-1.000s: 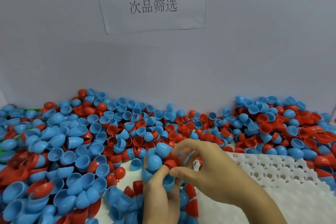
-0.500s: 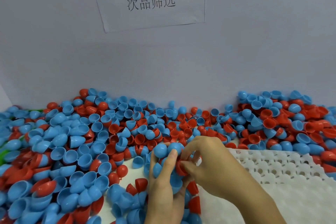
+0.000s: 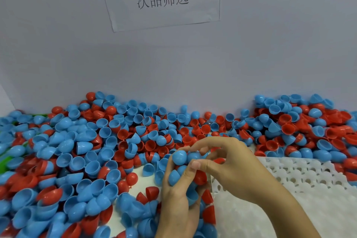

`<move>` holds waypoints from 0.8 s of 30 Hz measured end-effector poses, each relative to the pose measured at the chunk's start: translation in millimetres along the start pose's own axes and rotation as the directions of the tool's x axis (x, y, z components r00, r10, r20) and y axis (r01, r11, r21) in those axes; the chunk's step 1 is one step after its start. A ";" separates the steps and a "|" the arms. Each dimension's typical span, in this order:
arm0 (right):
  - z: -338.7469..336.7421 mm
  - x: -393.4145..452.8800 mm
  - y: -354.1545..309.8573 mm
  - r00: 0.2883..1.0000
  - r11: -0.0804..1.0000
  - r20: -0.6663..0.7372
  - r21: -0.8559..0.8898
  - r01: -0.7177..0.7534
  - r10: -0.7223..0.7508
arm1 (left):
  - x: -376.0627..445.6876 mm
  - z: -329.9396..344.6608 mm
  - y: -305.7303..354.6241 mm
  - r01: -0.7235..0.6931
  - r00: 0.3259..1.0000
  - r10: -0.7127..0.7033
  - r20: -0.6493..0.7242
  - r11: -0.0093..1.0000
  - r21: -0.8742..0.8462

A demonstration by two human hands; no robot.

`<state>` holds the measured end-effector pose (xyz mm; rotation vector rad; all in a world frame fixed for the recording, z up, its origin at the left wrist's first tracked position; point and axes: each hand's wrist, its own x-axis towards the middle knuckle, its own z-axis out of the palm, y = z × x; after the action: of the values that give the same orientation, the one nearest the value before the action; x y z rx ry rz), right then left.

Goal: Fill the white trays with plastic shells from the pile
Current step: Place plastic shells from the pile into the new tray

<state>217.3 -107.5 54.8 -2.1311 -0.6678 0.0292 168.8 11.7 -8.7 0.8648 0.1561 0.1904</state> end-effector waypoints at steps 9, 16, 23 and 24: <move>0.4 -0.5 -3.9 0.998 0.984 -0.016 0.168 -0.063 0.066 | 1.4 -3.0 1.3 0.041 0.996 -0.042 0.078 0.999 0.011; -2.9 0.3 -6.7 0.986 0.897 0.029 0.412 -0.163 0.166 | -0.4 -2.8 0.1 0.076 0.996 -0.070 0.053 0.991 -0.115; -1.9 -1.2 -12.2 0.993 0.902 0.012 0.417 -0.110 0.116 | 0.5 -3.9 1.0 0.089 0.996 -0.089 0.009 0.977 -0.196; -1.6 -1.1 -12.9 0.995 0.911 -0.003 0.404 -0.089 0.099 | 0.9 -3.9 1.1 0.090 0.996 -0.090 0.005 0.977 -0.193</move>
<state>210.9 -103.1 65.3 -1.7581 -0.4946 0.1803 168.8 15.4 -10.5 0.6627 0.1771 0.1200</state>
